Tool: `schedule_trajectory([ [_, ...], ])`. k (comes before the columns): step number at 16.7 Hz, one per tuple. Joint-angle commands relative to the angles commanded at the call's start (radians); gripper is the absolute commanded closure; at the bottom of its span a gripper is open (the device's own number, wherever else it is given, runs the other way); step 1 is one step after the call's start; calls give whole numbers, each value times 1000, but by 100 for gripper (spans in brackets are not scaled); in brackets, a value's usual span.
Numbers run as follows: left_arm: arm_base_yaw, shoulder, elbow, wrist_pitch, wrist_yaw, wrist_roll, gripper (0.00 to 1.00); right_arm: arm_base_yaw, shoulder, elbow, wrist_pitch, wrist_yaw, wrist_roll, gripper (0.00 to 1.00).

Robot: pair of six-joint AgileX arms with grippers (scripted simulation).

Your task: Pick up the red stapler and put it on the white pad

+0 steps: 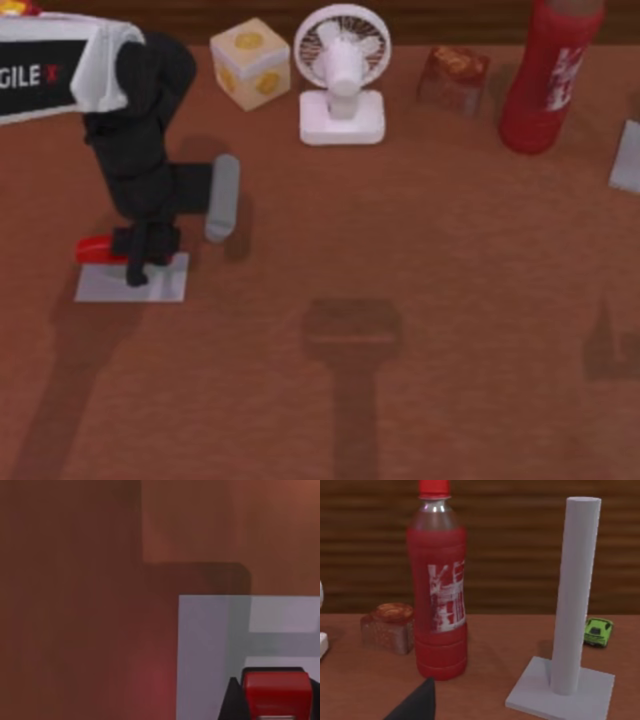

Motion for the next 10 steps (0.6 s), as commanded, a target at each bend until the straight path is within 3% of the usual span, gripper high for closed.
schedule_trajectory([
  [6,8,9,-36,43,1,10,100,0,0,0,0,0,0,0],
  [10,8,9,-36,43,1,10,70,0,0,0,0,0,0,0],
])
